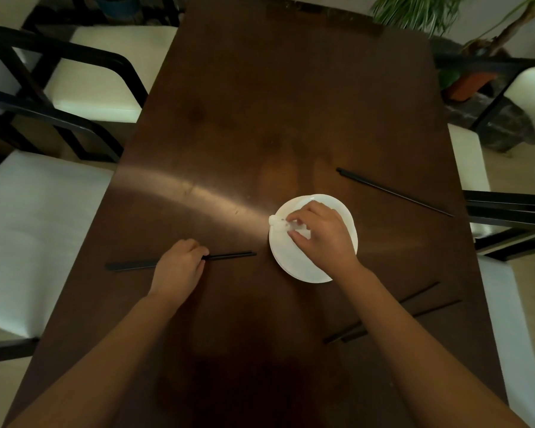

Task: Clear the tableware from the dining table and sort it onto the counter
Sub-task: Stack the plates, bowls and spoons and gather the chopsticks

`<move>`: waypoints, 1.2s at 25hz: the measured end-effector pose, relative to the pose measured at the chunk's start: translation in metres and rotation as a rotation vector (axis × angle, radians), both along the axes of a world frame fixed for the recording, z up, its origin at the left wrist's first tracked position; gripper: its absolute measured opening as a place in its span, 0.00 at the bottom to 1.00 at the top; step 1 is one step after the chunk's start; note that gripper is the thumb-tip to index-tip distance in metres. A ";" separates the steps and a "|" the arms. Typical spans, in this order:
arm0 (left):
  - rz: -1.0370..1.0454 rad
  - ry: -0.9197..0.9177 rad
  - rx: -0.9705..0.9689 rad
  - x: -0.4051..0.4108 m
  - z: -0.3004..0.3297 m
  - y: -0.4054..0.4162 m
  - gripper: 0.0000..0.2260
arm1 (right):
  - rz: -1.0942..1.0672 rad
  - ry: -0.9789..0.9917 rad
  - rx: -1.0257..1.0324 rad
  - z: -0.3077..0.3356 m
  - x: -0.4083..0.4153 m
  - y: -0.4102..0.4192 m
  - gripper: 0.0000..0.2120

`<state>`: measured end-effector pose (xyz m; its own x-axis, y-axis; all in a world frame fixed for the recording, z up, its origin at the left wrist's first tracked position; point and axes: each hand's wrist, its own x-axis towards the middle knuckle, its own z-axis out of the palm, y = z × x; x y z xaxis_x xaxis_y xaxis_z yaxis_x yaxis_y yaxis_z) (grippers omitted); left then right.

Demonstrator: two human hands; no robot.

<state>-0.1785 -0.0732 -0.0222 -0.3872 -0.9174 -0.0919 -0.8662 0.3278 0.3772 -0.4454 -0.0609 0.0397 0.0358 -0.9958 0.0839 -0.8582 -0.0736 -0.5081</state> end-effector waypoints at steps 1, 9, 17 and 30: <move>-0.003 -0.006 0.002 0.000 0.001 -0.001 0.08 | -0.017 -0.015 -0.001 0.001 0.001 -0.004 0.09; 0.005 0.002 0.015 0.001 -0.001 -0.002 0.08 | -0.110 -0.030 -0.055 0.002 0.006 -0.005 0.14; -0.194 0.044 0.014 -0.018 -0.003 0.022 0.08 | 0.199 0.164 0.046 -0.053 0.067 0.077 0.17; -0.472 0.021 0.119 -0.032 -0.004 0.061 0.11 | 0.257 0.252 0.345 -0.055 0.043 0.094 0.06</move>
<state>-0.2102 -0.0123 -0.0257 -0.7613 -0.6249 -0.1729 -0.6251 0.6367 0.4515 -0.4027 0.0335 -0.0151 0.2602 -0.9204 -0.2920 -0.9337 -0.1629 -0.3188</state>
